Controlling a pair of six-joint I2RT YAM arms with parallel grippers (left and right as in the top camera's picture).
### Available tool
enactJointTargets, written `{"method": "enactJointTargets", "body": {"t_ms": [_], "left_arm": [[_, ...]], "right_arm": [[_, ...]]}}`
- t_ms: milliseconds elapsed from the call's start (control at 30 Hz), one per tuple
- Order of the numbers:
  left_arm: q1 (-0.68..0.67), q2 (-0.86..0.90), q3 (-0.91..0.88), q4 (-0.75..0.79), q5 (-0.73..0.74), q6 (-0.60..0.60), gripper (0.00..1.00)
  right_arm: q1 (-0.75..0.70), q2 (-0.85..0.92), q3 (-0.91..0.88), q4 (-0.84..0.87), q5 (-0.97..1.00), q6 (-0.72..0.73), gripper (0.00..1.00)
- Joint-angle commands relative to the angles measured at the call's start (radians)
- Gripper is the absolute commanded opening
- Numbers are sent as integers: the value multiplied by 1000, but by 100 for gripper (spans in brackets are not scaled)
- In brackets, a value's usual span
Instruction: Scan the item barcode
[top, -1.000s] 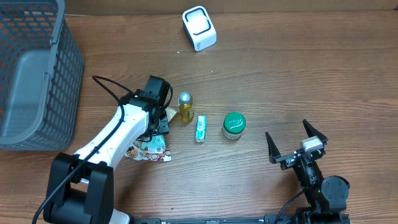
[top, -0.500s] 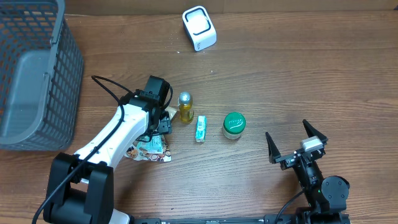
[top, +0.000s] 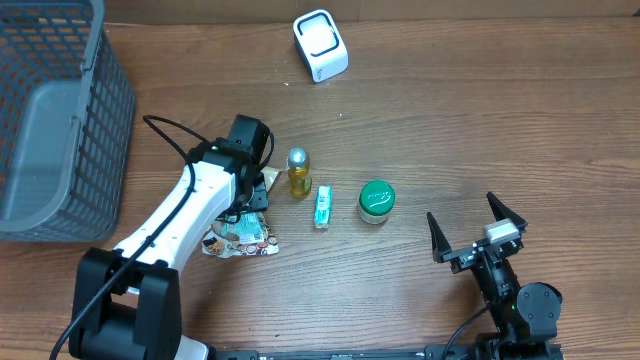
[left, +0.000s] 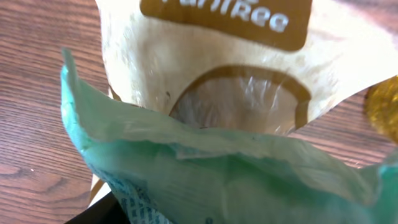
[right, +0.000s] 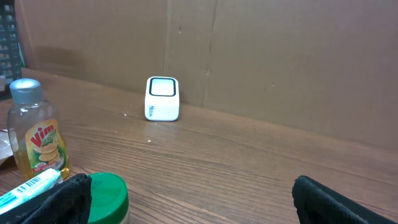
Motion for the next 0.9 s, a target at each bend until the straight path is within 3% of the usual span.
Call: {"method": "enactJointTargets", "body": {"t_ms": [0,233,700,867], "left_arm": [[14,-23,37,-2,-14,10,57],[18,-23,37,-18,-78,10,57],[40,-15,26,-18,7,4,57],[46,-12,32,-16,5,15,63]], "right_arm": [[-4,-8,-11,5,-3,6,100],[-4,-8,-11,5,-3,6,100],[-4,-8,-11,5,-3,6,100],[-4,-8,-11,5,-3,6,100]]}}
